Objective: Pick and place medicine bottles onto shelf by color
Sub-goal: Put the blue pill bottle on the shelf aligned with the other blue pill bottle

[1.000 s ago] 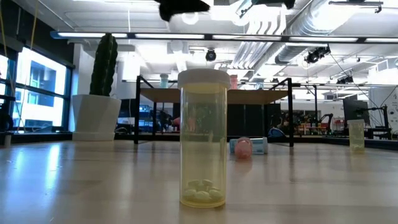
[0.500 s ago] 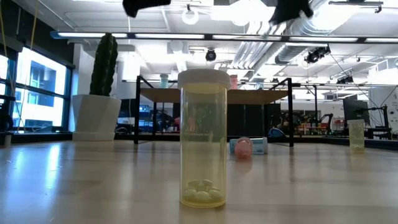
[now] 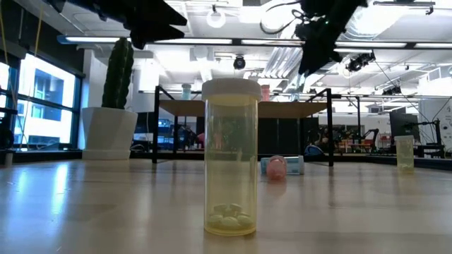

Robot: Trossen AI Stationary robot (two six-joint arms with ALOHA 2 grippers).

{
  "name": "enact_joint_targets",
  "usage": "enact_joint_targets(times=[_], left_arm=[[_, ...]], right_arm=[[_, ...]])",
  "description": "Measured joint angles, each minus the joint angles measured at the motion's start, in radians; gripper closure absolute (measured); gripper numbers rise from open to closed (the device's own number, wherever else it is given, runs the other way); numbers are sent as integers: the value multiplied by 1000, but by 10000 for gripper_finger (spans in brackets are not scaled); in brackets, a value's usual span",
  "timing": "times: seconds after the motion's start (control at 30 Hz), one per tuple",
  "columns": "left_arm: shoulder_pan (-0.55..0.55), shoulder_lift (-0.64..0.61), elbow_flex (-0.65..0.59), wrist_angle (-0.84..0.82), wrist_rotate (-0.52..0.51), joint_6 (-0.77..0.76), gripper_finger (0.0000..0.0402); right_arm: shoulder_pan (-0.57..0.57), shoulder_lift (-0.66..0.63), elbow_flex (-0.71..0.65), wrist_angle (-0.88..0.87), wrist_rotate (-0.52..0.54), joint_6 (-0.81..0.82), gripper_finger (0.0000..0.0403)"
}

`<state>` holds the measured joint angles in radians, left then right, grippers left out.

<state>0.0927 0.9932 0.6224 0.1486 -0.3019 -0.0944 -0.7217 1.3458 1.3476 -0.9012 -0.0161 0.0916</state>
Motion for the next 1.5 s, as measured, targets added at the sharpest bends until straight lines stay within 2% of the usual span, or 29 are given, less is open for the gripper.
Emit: enact_joint_targets(times=[0.37, 0.97, 1.2, 1.5], left_arm=[[-1, 0, 0, 14, 3, -1, 188], [-1, 0, 0, 13, 3, -8, 188], [-1, 0, 0, 10, 3, -8, 188], [-1, 0, 0, 7, 3, -8, 188]], right_arm=[[22, 146, 98, -122, 24, -9, 300], [50, 187, 103, -132, 37, -3, 300], [50, 187, 103, -140, 79, 5, 300], [50, 187, 103, -135, 68, -14, 296]])
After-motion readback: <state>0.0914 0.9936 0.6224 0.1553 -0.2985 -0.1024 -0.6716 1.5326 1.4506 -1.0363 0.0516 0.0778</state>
